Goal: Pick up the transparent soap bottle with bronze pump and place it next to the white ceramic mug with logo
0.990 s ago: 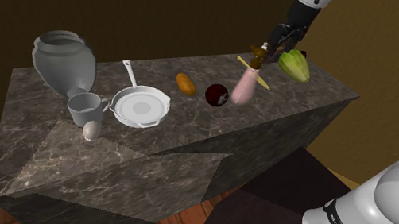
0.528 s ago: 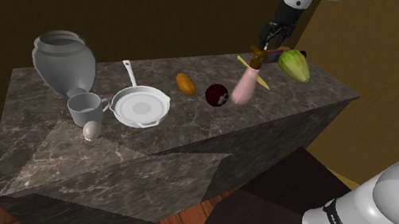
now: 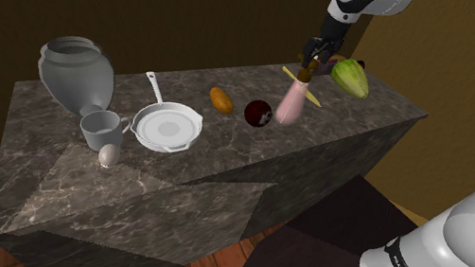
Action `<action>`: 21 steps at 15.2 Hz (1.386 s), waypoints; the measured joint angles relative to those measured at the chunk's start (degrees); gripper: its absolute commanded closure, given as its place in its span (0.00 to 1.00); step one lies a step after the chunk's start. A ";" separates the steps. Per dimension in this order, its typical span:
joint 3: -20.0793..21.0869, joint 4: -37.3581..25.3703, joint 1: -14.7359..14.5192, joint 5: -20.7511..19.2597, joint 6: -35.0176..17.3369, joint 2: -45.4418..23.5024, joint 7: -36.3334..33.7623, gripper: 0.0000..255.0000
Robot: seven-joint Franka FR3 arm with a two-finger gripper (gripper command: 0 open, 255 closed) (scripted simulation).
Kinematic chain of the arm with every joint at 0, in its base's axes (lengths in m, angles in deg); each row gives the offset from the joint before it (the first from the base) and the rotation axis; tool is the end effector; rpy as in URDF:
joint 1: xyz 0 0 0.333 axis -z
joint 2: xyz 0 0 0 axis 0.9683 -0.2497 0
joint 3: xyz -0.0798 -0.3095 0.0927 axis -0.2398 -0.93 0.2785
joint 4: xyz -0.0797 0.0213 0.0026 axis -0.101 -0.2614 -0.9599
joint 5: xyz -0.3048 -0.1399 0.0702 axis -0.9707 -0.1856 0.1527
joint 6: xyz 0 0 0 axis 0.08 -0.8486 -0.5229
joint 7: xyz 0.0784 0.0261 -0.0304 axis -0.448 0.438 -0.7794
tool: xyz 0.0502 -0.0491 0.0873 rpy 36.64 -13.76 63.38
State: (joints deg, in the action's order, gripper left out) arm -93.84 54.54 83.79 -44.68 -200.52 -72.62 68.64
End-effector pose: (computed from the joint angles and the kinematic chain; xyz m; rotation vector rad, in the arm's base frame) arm 0.4961 -0.1239 0.4918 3.1022 -0.0234 0.1927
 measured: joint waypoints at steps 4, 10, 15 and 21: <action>0.00 0.52 0.00 0.05 -0.96 -0.42 0.03 0.00; 0.01 0.53 -0.01 0.05 -1.03 -0.44 0.02 1.00; 0.01 0.54 -0.01 0.05 -1.03 -0.44 0.02 1.00; 0.02 -0.51 -0.02 -0.02 0.62 0.12 -0.04 1.00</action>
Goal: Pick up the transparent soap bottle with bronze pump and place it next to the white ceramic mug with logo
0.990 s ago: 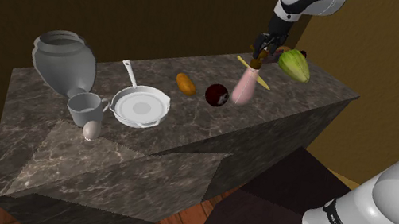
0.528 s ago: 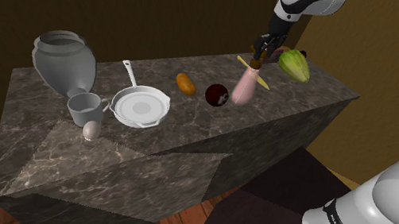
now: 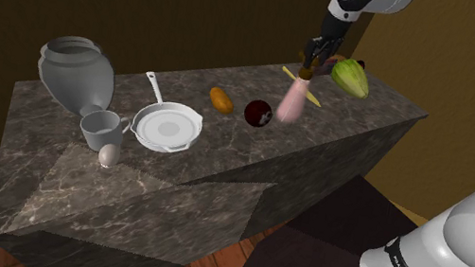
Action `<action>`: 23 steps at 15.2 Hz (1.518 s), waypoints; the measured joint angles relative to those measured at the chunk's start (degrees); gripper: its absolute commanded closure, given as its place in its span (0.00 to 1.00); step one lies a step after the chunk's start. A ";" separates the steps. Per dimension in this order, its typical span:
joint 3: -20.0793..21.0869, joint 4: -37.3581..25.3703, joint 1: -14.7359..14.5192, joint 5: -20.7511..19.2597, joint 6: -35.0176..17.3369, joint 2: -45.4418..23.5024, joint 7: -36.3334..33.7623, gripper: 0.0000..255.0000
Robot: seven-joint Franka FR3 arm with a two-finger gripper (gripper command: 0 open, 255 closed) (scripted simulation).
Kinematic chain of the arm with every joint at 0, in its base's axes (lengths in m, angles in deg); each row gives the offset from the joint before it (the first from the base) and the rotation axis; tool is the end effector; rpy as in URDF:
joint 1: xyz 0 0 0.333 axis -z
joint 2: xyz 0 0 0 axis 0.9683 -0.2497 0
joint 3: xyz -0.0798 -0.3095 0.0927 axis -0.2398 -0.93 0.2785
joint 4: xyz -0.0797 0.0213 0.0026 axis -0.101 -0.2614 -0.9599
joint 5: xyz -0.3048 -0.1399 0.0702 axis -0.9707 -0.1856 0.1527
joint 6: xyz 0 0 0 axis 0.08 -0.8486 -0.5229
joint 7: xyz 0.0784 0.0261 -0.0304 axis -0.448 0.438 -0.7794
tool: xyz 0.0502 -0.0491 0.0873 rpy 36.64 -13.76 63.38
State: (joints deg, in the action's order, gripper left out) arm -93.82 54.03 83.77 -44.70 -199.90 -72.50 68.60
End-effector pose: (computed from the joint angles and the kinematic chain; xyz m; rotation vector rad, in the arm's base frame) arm 0.4963 -0.1237 0.4957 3.1021 -0.0232 0.1929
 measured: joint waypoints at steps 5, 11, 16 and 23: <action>0.02 -2.88 -0.02 -0.07 3.59 0.73 -0.05 1.00; 0.03 -6.37 -0.01 -0.16 8.14 1.79 -0.04 1.00; 0.06 -10.06 -0.04 -0.17 11.93 1.90 -0.07 1.00; 0.06 -15.24 -0.04 -0.15 17.16 1.94 -0.01 1.00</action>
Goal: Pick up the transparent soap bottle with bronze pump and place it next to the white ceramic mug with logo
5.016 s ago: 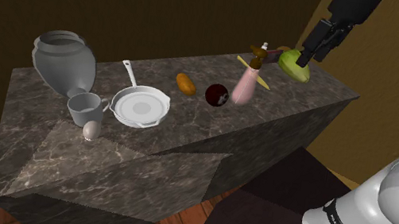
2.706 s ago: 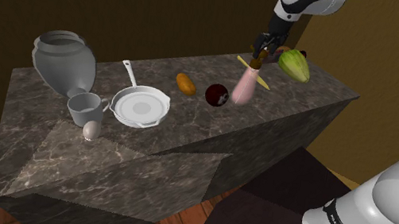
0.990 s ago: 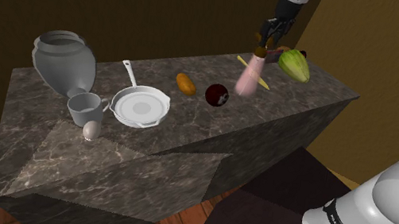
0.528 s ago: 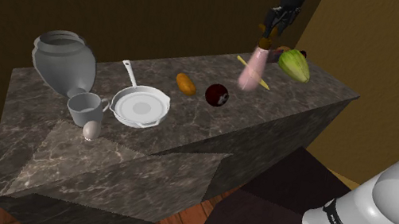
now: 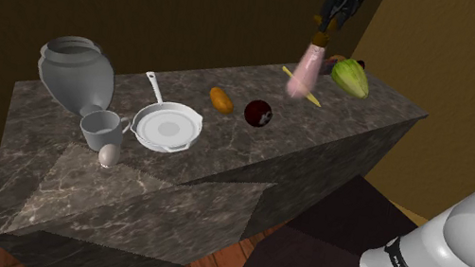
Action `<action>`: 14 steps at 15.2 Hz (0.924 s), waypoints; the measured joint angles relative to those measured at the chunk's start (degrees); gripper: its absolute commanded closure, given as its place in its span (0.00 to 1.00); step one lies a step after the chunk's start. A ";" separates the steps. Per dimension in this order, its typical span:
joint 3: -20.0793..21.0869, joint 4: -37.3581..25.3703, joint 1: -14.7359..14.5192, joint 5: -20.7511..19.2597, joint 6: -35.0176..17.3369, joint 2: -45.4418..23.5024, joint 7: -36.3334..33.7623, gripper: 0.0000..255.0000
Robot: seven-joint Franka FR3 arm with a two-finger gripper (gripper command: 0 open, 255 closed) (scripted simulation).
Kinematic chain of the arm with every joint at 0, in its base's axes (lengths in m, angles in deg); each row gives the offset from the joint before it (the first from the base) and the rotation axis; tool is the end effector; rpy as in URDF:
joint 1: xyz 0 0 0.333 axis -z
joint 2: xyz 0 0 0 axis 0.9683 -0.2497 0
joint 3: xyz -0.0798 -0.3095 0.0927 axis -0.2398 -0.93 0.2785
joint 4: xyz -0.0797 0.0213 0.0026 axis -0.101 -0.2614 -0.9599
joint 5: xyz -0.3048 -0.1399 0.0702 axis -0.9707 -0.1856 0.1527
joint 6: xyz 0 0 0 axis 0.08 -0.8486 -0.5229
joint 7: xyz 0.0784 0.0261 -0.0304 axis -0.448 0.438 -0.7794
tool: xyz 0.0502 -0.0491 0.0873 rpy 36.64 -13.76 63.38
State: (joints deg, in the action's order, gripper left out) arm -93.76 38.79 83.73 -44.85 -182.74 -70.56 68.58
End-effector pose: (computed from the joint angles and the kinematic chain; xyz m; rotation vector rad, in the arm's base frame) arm 0.4914 -0.1231 0.6001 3.1021 -0.0233 0.1932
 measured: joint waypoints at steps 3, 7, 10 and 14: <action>0.02 -2.49 -0.02 0.02 2.31 -0.18 -0.01 1.00; 2.30 -1.72 -1.96 -0.47 2.97 1.20 -4.25 1.00; 4.36 -0.44 -3.64 -0.82 2.92 2.33 -8.06 1.00; 7.26 0.96 -5.90 -1.18 2.82 3.51 -13.29 1.00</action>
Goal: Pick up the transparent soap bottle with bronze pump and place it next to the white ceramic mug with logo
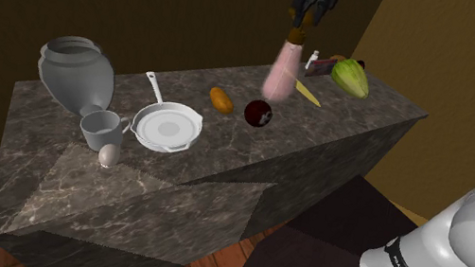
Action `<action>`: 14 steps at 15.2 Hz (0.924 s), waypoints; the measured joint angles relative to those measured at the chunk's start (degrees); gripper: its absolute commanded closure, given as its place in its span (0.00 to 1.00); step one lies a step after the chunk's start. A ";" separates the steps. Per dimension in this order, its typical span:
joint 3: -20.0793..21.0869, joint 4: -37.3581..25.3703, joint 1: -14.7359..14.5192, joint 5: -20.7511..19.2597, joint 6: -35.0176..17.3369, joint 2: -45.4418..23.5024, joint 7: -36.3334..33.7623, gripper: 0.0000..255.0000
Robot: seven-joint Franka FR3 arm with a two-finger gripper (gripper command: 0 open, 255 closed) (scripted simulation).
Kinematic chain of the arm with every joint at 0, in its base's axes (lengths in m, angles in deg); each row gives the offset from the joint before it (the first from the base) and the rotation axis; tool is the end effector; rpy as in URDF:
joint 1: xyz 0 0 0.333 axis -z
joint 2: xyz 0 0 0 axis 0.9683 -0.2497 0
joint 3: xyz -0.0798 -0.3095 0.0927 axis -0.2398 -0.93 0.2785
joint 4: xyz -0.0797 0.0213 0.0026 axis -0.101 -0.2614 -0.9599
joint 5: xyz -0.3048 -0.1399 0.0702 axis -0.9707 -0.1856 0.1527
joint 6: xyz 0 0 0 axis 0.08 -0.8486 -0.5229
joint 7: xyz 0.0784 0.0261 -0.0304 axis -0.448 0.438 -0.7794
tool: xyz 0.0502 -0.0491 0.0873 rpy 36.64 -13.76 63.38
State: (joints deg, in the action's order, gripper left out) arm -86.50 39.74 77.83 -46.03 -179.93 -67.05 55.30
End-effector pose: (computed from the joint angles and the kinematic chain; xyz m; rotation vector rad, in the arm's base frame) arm 0.4836 -0.0073 0.6183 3.1021 -0.0214 0.1934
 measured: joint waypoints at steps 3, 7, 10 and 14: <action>2.45 -0.20 -1.84 -0.27 0.28 -0.10 -4.33 1.00; 5.81 -1.13 -4.42 -0.67 0.84 -0.71 -10.30 1.00; 8.15 -2.96 -6.24 -1.17 1.38 -2.25 -14.55 1.00; 11.20 -4.59 -8.79 -1.98 1.58 -4.06 -20.27 1.00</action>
State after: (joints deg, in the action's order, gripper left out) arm -75.30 35.15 69.03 -48.01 -178.35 -71.11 35.03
